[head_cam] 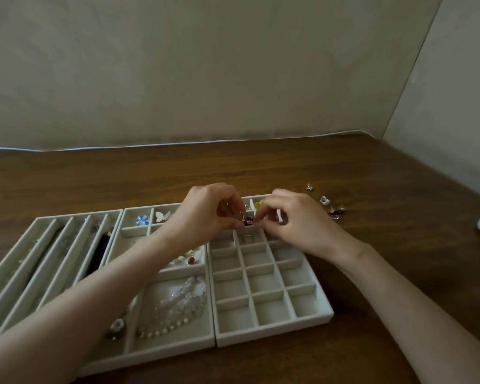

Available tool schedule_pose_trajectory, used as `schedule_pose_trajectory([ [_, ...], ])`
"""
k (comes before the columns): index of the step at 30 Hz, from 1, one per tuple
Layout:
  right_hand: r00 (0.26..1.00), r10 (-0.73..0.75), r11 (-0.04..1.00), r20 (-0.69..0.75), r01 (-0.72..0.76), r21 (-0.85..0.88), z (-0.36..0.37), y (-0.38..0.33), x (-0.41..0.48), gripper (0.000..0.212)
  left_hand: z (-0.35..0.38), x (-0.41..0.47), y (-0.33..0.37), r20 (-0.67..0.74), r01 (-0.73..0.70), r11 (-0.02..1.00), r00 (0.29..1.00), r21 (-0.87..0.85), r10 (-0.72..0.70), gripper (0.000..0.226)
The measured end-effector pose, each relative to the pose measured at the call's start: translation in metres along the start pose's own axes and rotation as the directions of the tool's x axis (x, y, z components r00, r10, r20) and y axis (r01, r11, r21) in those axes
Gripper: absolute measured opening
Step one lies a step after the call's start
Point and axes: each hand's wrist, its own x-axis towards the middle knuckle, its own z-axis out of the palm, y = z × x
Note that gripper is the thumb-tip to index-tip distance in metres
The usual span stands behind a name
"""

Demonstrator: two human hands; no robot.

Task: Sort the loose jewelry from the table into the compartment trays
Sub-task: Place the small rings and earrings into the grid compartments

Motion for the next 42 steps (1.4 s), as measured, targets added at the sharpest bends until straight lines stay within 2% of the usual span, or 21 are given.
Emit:
schedule_pose_trajectory([
  [4,0.988,0.09,0.986,-0.121,-0.072,0.15,-0.011,0.011,-0.005,0.003,0.0,-0.001,0.002,-0.014,-0.071,0.997,0.997,0.038,0.071,0.023],
  [10,0.967,0.183,0.962,-0.176,-0.14,0.233,-0.019,0.018,-0.007,0.005,0.004,-0.004,0.004,-0.041,-0.186,0.98,0.981,0.073,0.189,0.03],
  [14,0.982,0.187,0.874,-0.017,-0.158,0.459,-0.015,0.01,-0.006,0.008,0.009,-0.005,0.008,-0.094,-0.219,0.975,0.97,0.048,0.222,0.036],
  [16,0.987,0.151,0.851,0.054,-0.158,0.501,-0.009,0.004,-0.006,0.012,0.011,-0.006,0.01,-0.117,-0.248,0.967,0.96,0.058,0.253,0.034],
  [21,0.99,0.135,0.841,0.034,-0.133,0.525,0.001,-0.001,-0.004,0.004,0.012,-0.006,0.011,-0.145,-0.278,0.959,0.948,0.056,0.283,0.03],
  [25,0.989,0.146,0.819,0.018,-0.131,0.558,0.0,-0.001,-0.004,0.006,0.012,-0.005,0.01,-0.151,-0.278,0.96,0.948,0.038,0.28,0.032],
  [29,0.985,0.17,0.858,0.004,-0.15,0.49,-0.003,0.002,-0.003,0.004,0.014,-0.003,0.003,-0.13,-0.246,0.968,0.96,0.048,0.25,0.017],
  [35,0.97,0.241,0.876,-0.022,-0.208,0.435,-0.013,0.011,-0.004,0.011,0.016,-0.002,-0.002,-0.098,-0.148,0.988,0.983,0.055,0.152,0.013],
  [42,0.969,0.246,0.905,-0.007,-0.227,0.361,-0.016,0.012,-0.005,0.007,0.014,-0.002,-0.003,-0.158,-0.105,0.993,0.981,0.051,0.112,0.007],
])
